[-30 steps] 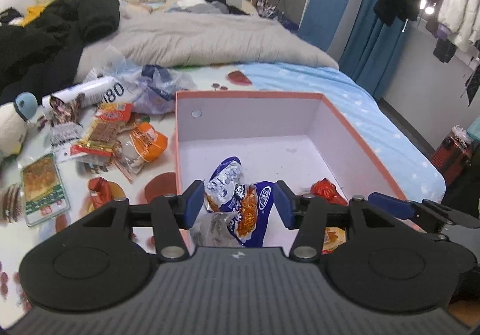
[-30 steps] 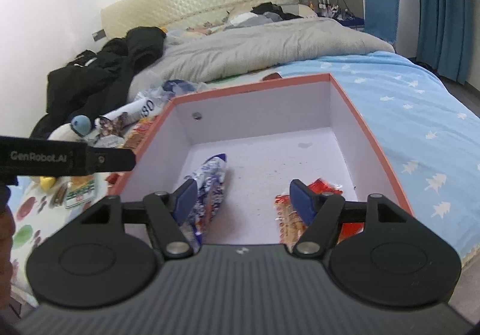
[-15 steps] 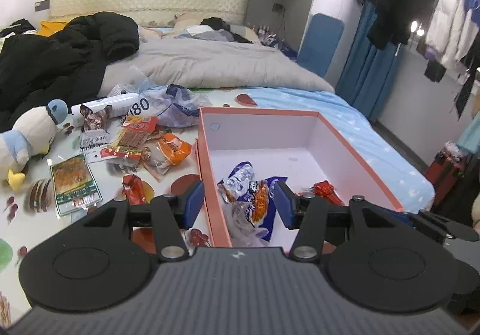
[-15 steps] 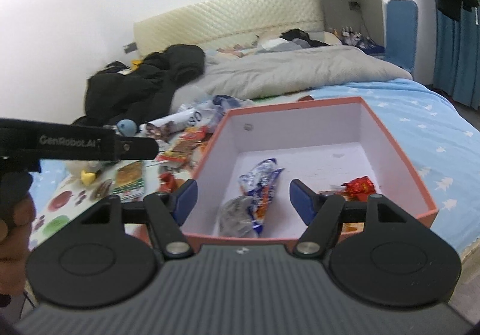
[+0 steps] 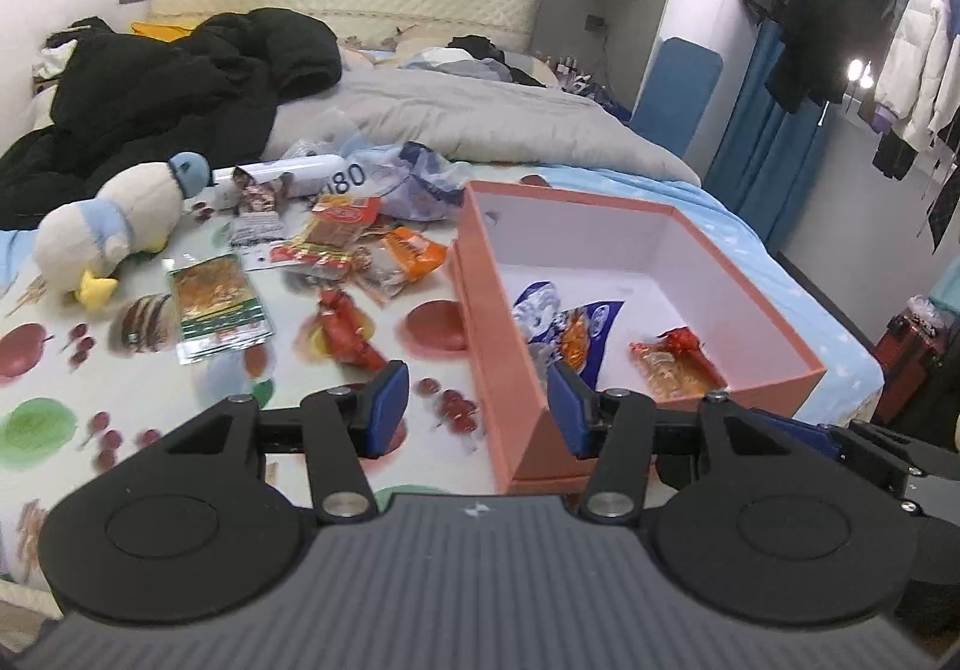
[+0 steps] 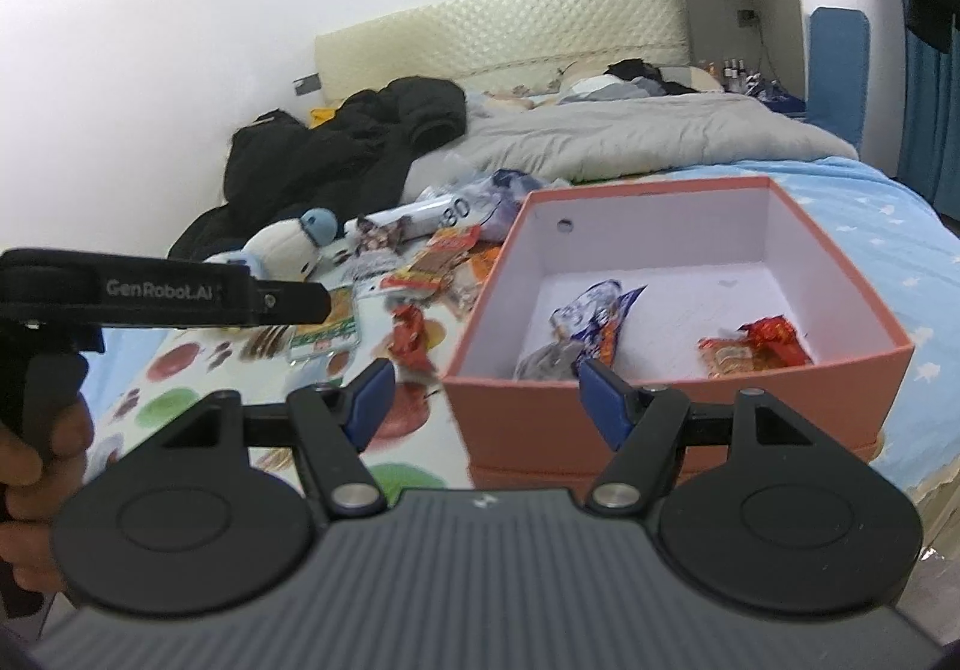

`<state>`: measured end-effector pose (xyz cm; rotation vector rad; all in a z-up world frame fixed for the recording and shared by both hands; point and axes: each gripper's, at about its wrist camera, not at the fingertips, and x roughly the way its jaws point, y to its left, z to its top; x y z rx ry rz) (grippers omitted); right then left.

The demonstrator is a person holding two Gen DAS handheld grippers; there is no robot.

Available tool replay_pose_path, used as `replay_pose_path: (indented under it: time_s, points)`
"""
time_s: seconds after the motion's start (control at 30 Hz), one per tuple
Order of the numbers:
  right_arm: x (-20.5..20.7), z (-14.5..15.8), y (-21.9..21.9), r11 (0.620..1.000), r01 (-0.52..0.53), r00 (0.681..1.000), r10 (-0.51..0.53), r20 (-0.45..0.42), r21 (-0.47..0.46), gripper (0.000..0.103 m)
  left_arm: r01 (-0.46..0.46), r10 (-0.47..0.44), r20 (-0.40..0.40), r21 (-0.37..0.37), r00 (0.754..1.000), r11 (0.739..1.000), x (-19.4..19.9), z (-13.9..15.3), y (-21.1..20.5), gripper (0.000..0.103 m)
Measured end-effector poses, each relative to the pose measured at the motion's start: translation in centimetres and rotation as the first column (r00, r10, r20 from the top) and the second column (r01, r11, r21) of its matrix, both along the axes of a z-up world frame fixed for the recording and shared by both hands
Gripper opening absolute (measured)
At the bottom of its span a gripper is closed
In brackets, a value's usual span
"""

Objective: Organize snacks
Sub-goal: 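Withdraw both grippers from the box and move them to the snack pile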

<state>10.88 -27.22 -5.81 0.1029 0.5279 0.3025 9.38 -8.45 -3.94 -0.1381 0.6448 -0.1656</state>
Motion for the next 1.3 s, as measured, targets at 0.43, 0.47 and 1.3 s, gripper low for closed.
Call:
replay_pose_path:
  time_s: [0.43, 0.47, 1.3]
  points:
    - [-1.9, -1.5, 3.7, 0.997, -0.076, 0.995, 0.076, -0.057, -0.005, 0.070, -0.091, 0.089, -0.055, -0.027, 0.994, 0.995, -1.8, -2.4, 4.5, 0.057]
    - [-1.8, -1.5, 3.9, 0.997, -0.078, 0.995, 0.078, -0.055, -0.010, 0.070, -0.093, 0.092, -0.057, -0.027, 0.994, 0.995, -1.7, -2.5, 4.7, 0.057]
    - [3.9, -3.7, 10.8, 0.992, -0.116, 0.990, 0.112, -0.081, -0.057, 0.070, -0.210, 0.201, -0.129, -0.061, 0.971, 0.976, 4.6, -7.2, 13.0, 0.057]
